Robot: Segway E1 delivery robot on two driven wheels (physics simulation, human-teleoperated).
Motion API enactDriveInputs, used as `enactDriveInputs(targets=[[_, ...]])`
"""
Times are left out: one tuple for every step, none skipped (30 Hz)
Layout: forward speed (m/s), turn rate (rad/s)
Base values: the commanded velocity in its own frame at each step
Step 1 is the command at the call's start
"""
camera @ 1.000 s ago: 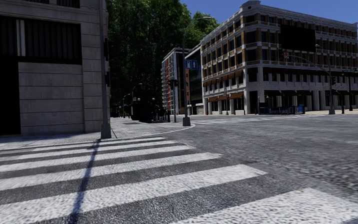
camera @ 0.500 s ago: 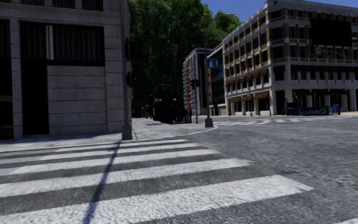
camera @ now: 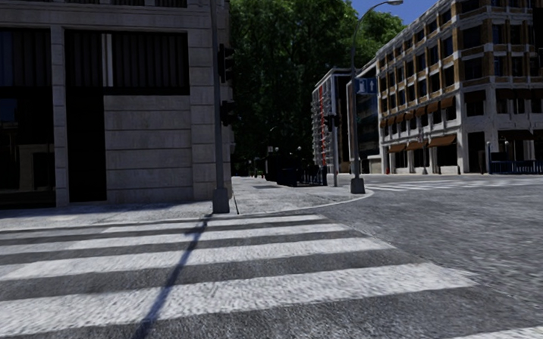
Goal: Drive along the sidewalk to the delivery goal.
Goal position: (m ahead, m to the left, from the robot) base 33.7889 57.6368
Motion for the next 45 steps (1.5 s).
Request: enactDriveInputs(targets=[[2.00,0.47],[2.00,0.47],[2.00,0.47],[2.00,0.47],[2.00,0.47],[2.00,0.47],[2.00,0.47],[2.00,0.47],[2.00,0.47],[2.00,0.50],[2.00,0.50],[2.00,0.55],[2.00,0.62],[2.00,0.62],[2.00,0.64],[2.00,0.64],[2.00,0.65],[2.00,0.65],[2.00,0.65],[2.00,0.65],[2.00,0.65],[2.00,0.65],[2.00,0.65],[2.00,0.65],[1.97,0.65],[1.97,0.65],[1.78,0.65],[1.63,0.65],[1.63,0.65],[1.54,0.65],[1.47,0.65],[1.42,0.65],[1.42,0.65],[1.36,0.65],[1.34,0.65],[1.33,0.65],[1.33,0.65],[1.33,0.65],[1.33,0.65],[1.33,0.65],[1.33,0.65],[1.33,0.65],[1.33,0.65],[1.33,0.65],[1.33,0.65]])
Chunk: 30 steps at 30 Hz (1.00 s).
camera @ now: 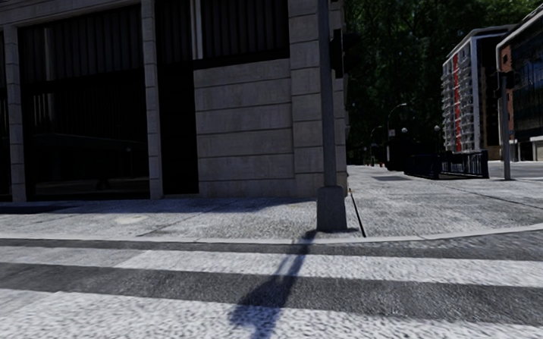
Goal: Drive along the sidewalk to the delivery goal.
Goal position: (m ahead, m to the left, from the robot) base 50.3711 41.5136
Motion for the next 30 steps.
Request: enactDriveInputs(targets=[[1.33,0.65],[1.32,0.65],[1.32,0.65],[1.32,0.65],[1.32,0.63],[1.32,0.60],[1.32,0.60],[1.32,0.59],[1.32,0.58],[1.32,0.58],[1.32,0.58],[1.32,0.58],[1.32,0.58],[1.32,0.58],[1.33,0.56],[1.35,0.48],[1.37,0.37],[1.37,0.37],[1.39,0.30],[1.39,0.24],[1.39,0.24],[1.39,0.00],[1.39,0.00],[1.39,0.00],[1.39,0.00],[1.39,0.00],[1.39,0.00],[1.39,0.00],[1.39,0.00],[1.39,0.00]])
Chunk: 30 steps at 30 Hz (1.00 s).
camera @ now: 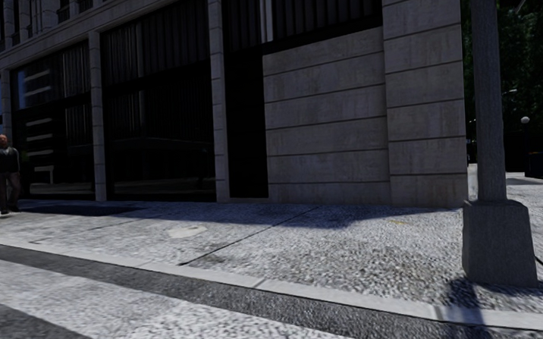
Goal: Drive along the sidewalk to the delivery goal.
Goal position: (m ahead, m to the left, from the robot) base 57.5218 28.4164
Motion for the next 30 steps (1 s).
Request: enactDriveInputs(targets=[[1.39,0.00],[1.39,0.00],[1.39,0.00],[1.40,0.00],[1.40,0.00],[1.40,0.00],[1.40,0.00],[1.40,0.00],[1.40,0.00],[1.40,0.00],[1.40,0.00],[1.38,0.00],[1.38,0.00],[1.36,0.00],[1.35,0.00],[1.35,0.00],[1.35,0.00],[1.35,0.00],[1.35,0.00],[1.35,0.00],[1.35,0.00],[1.35,0.00],[1.35,0.00],[1.35,0.00],[1.35,0.00],[1.35,0.00],[1.35,0.00],[1.35,0.00],[1.35,0.00],[1.34,0.00]])
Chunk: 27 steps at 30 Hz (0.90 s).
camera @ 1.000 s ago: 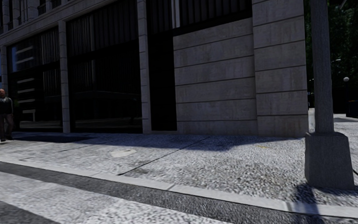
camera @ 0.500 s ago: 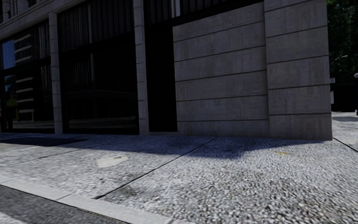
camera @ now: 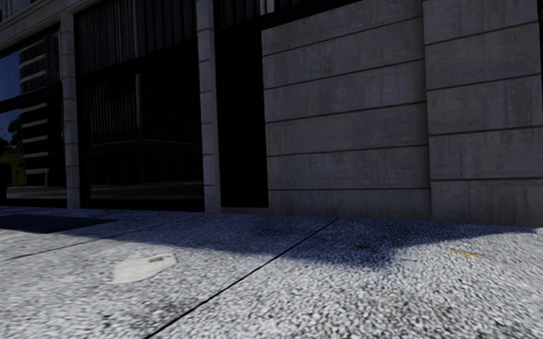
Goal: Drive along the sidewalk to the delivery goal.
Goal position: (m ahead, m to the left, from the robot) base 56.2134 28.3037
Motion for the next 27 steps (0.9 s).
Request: enactDriveInputs(targets=[[1.34,0.00],[1.33,0.00],[1.32,0.00],[1.32,0.00],[1.32,0.00],[1.32,0.00],[1.32,0.00],[1.32,0.00],[1.32,0.00],[1.32,0.00],[1.32,0.00],[1.31,0.00],[1.31,0.00],[1.31,0.00],[1.31,0.00],[1.31,0.00],[1.30,0.00],[1.30,0.00],[1.29,0.00],[1.29,0.00],[1.29,0.00],[1.29,0.00],[1.29,0.00],[1.29,0.11],[1.29,0.11],[1.29,0.23],[1.29,0.28]])
